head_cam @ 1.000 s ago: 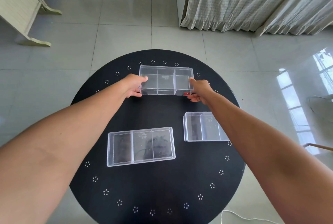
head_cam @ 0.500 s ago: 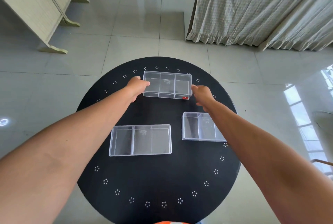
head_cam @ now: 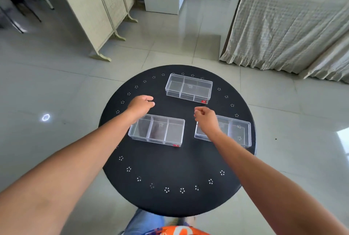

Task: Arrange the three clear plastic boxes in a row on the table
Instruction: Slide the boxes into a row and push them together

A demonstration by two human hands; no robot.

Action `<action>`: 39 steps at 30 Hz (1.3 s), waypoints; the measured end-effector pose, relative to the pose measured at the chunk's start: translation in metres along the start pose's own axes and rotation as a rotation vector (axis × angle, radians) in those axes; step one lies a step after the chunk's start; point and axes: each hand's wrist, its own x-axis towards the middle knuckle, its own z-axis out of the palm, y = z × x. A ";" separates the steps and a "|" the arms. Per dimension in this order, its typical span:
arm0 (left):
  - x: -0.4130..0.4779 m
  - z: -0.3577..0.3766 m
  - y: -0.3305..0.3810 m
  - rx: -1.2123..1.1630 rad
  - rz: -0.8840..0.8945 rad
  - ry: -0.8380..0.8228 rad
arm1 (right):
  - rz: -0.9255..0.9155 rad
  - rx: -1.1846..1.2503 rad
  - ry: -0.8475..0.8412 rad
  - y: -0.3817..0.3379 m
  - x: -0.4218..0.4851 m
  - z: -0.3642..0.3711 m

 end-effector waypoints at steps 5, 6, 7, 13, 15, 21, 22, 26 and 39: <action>-0.028 -0.010 -0.041 -0.025 -0.124 0.074 | -0.032 -0.134 -0.123 0.008 -0.040 0.028; -0.033 -0.011 -0.047 -0.036 -0.157 0.071 | -0.040 -0.156 -0.139 0.011 -0.046 0.033; -0.035 -0.011 -0.054 -0.057 -0.187 0.055 | -0.030 -0.168 -0.156 0.012 -0.052 0.038; -0.038 -0.005 -0.081 -0.196 -0.273 -0.097 | 0.175 -0.083 -0.181 0.016 -0.068 0.057; -0.037 -0.004 -0.087 -0.231 -0.253 -0.124 | 0.198 -0.053 -0.162 0.019 -0.069 0.064; -0.031 -0.009 -0.114 -0.284 -0.197 -0.154 | 0.212 0.008 -0.057 0.029 -0.074 0.090; -0.035 -0.012 -0.114 -0.289 -0.185 -0.176 | 0.224 0.024 -0.041 0.028 -0.076 0.093; -0.038 -0.026 -0.128 -0.275 -0.142 -0.244 | 0.238 0.040 -0.015 0.028 -0.088 0.107; -0.043 -0.093 -0.179 -0.281 -0.148 -0.210 | 0.183 0.103 -0.061 0.011 -0.124 0.176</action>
